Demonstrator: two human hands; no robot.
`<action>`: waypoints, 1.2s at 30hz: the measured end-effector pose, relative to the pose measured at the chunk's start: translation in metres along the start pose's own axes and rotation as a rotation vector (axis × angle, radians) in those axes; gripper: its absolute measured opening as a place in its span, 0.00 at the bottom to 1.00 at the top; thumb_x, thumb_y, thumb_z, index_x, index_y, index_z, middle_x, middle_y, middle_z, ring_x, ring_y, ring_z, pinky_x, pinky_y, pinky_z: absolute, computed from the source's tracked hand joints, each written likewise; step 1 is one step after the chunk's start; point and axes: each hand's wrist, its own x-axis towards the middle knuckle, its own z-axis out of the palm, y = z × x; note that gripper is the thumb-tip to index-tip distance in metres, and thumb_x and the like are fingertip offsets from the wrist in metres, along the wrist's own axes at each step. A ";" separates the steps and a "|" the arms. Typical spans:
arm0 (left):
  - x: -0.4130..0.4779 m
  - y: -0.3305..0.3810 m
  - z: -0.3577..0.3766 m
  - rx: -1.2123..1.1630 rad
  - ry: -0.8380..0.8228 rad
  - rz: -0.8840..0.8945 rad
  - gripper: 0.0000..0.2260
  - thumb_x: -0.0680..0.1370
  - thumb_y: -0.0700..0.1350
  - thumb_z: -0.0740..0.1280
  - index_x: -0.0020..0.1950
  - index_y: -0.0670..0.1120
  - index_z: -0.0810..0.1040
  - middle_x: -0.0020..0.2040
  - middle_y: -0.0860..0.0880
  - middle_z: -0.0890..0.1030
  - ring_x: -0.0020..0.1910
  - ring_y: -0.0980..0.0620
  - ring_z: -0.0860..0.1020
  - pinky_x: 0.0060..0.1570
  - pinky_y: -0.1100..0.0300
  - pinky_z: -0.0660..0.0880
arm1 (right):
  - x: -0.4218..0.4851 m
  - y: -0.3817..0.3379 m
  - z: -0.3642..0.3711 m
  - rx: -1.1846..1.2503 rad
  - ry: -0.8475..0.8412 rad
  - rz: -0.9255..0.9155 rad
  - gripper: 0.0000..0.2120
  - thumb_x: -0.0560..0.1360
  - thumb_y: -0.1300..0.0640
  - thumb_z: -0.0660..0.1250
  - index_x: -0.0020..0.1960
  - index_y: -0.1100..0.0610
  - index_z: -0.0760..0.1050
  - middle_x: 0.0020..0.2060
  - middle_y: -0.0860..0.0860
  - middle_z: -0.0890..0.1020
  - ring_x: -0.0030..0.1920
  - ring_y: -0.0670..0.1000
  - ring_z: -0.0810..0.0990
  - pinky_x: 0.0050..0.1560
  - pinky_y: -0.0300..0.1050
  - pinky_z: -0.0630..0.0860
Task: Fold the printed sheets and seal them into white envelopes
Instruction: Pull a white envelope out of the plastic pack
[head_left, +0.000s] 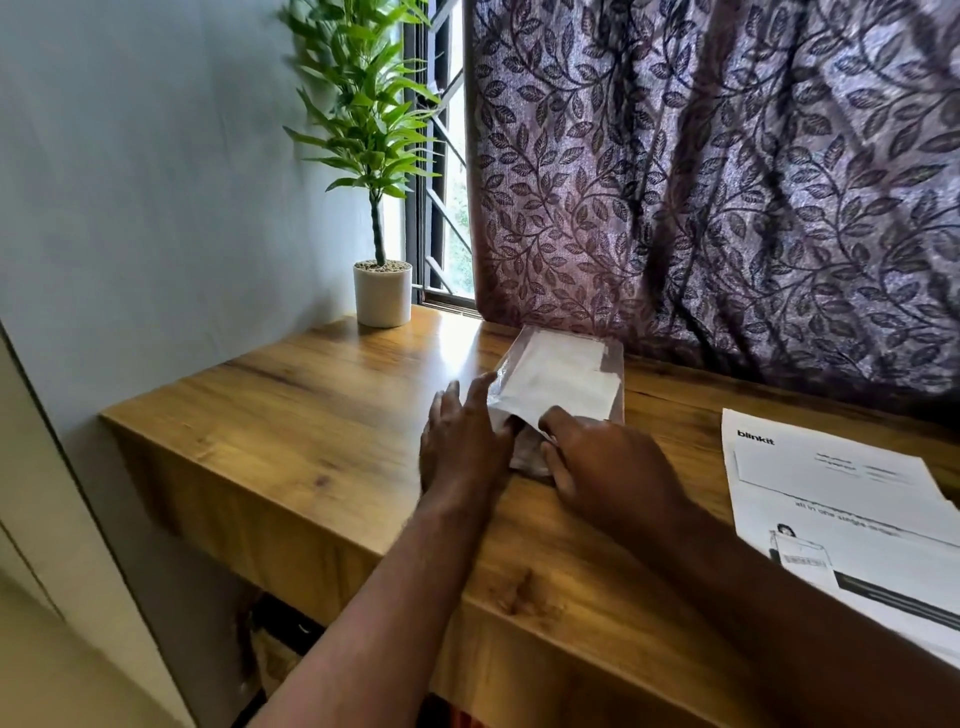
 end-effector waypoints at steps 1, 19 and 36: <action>-0.001 0.001 0.000 -0.002 0.010 0.021 0.24 0.77 0.56 0.67 0.72 0.57 0.68 0.75 0.45 0.67 0.75 0.42 0.64 0.67 0.40 0.69 | 0.000 0.003 0.001 -0.001 0.008 0.021 0.13 0.80 0.50 0.62 0.63 0.49 0.69 0.49 0.51 0.84 0.46 0.55 0.84 0.40 0.48 0.76; -0.004 0.002 -0.004 0.087 -0.061 0.025 0.16 0.78 0.46 0.62 0.67 0.51 0.71 0.61 0.47 0.80 0.62 0.43 0.76 0.60 0.48 0.67 | -0.010 0.013 -0.066 0.178 0.486 0.022 0.05 0.76 0.54 0.67 0.50 0.53 0.79 0.38 0.52 0.86 0.36 0.57 0.84 0.34 0.51 0.78; 0.009 0.093 -0.002 -0.578 0.050 0.347 0.13 0.80 0.51 0.65 0.59 0.45 0.80 0.52 0.55 0.82 0.52 0.58 0.78 0.52 0.65 0.70 | -0.057 0.165 -0.179 0.461 0.671 0.359 0.06 0.75 0.54 0.74 0.52 0.50 0.82 0.44 0.45 0.83 0.43 0.47 0.82 0.46 0.41 0.79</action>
